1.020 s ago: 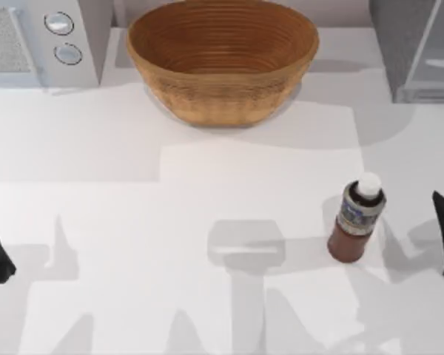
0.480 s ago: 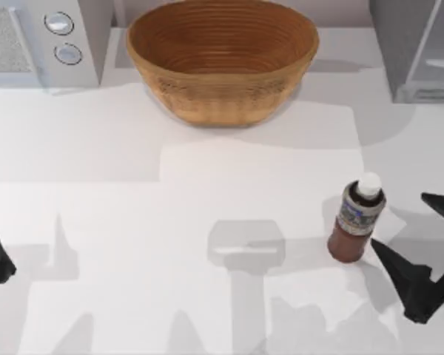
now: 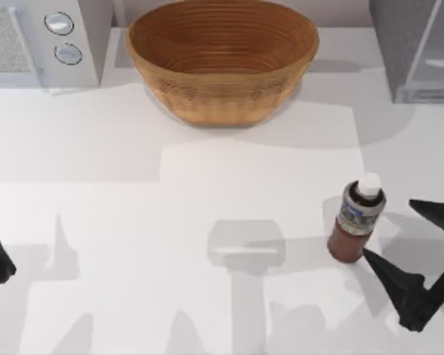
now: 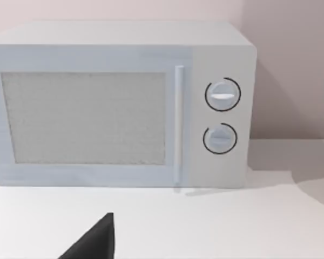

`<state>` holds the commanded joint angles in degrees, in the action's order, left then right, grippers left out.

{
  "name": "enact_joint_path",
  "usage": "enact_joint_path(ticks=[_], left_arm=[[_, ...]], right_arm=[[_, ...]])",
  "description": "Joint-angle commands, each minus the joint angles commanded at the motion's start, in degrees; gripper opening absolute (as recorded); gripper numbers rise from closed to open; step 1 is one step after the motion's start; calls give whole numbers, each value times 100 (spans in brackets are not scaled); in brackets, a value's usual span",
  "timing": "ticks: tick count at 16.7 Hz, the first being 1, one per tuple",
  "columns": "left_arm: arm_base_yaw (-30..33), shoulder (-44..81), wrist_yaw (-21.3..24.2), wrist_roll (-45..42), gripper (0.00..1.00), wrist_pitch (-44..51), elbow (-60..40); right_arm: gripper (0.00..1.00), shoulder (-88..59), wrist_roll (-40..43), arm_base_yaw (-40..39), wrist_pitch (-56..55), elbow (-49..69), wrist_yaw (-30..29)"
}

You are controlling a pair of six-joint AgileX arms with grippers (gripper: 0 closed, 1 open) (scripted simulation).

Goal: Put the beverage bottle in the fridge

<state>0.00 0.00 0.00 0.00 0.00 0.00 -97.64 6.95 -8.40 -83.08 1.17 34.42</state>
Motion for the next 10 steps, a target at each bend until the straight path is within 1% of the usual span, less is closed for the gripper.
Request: enact_joint_path(ticks=[2,4,10], left_arm=[[0,0,0,0,100,0,0],[0,0,0,0,100,0,0],[0,0,0,0,100,0,0]], right_arm=[[100,-2,-7,9,11,-3,-21],[100,-185,-43,-152,-24,181,-156],[100,-1097,-226,-873,-163,1038,-869]])
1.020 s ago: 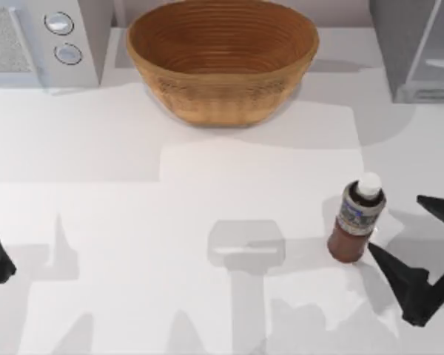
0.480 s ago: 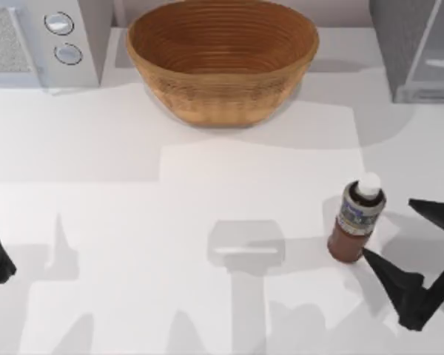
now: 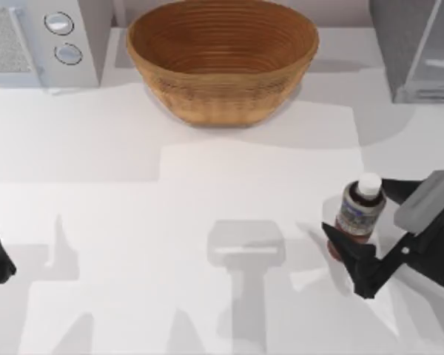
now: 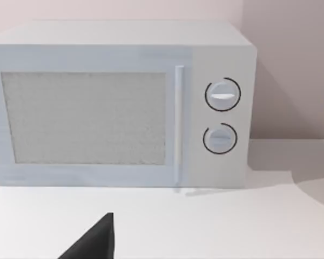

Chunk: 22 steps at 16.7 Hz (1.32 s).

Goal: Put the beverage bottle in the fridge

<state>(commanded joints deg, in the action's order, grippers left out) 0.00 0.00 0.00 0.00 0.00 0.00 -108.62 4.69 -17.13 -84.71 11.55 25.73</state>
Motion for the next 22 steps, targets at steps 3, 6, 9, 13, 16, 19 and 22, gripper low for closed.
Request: enact_joint_path(ticks=[3,6,9,13,16,19,22], left_arm=[[0,0,0,0,100,0,0],[0,0,0,0,100,0,0],[0,0,0,0,100,0,0],[0,0,0,0,100,0,0],[0,0,0,0,100,0,0],[0,0,0,0,100,0,0],[0,0,0,0,100,0,0]], right_arm=[[100,-88,-16,-69,-13,82,-69],[93,-88,-16,-69,-13,82,-69],[70,-88,-16,-69,-13,82,-69],[40,-88,-16,-69,-13,82,-69],[18,-88,-16,-69,-13,82,-69],[1,-88,-16,-69,-13,82,-69],[1,-88,-16,-69,-13,82,-69]])
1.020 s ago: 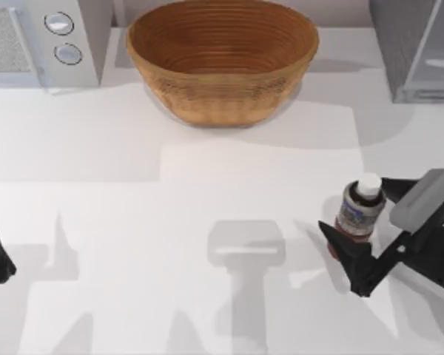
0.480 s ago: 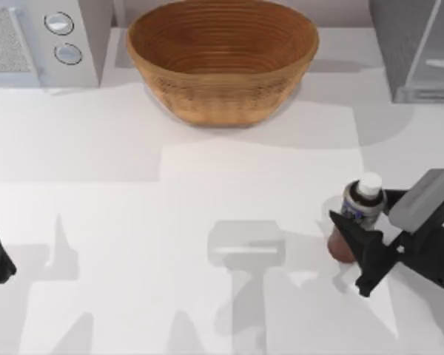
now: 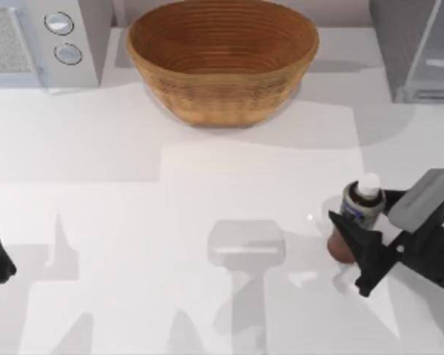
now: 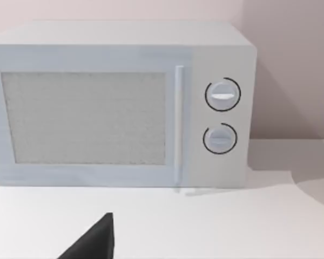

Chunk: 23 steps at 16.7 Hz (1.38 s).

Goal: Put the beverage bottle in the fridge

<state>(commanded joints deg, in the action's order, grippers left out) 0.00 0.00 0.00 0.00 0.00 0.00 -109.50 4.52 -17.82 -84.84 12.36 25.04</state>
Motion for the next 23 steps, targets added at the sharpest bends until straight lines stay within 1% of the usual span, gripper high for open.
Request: enact_joint_path(ticks=[6,8,11,15,18,20,23], left_arm=[[0,0,0,0,100,0,0],[0,0,0,0,100,0,0],[0,0,0,0,100,0,0],[0,0,0,0,100,0,0],[0,0,0,0,100,0,0],[0,0,0,0,100,0,0],[0,0,0,0,100,0,0]], right_arm=[[1,14,-2,20,15,-3,14],[1,211,56,225,218,16,196],[1,776,237,851,955,43,782],[1,1785,601,1906,2411,76,1861],[1,2453,860,2584,3194,120,2532],[1,2667,953,2801,3412,143,2746],[1,2683,961,2817,3429,145,2762]])
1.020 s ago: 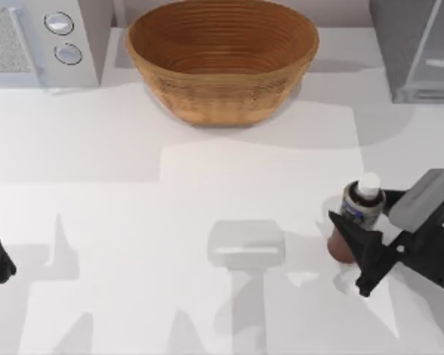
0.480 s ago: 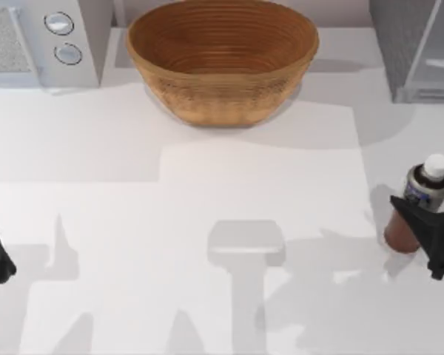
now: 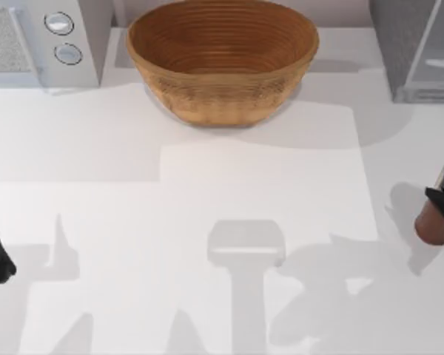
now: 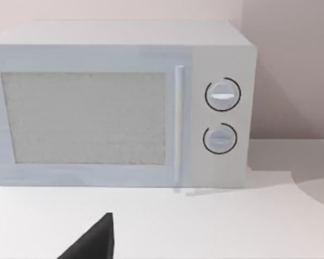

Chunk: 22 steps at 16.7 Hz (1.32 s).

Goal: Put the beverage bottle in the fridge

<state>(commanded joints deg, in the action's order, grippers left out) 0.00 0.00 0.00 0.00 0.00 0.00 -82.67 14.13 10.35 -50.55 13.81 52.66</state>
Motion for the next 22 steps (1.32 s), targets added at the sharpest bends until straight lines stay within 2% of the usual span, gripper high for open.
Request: enact_joint_path(ticks=[4,8,13,22], left_arm=[[0,0,0,0,100,0,0],[0,0,0,0,100,0,0],[0,0,0,0,100,0,0],[0,0,0,0,100,0,0]], right_arm=[[1,141,-42,-48,90,-38,-114],[1,1067,-207,-144,638,-182,-699],[1,2903,-552,-359,1804,-508,-1904],[1,7084,-1212,-884,4259,-1174,-4417]])
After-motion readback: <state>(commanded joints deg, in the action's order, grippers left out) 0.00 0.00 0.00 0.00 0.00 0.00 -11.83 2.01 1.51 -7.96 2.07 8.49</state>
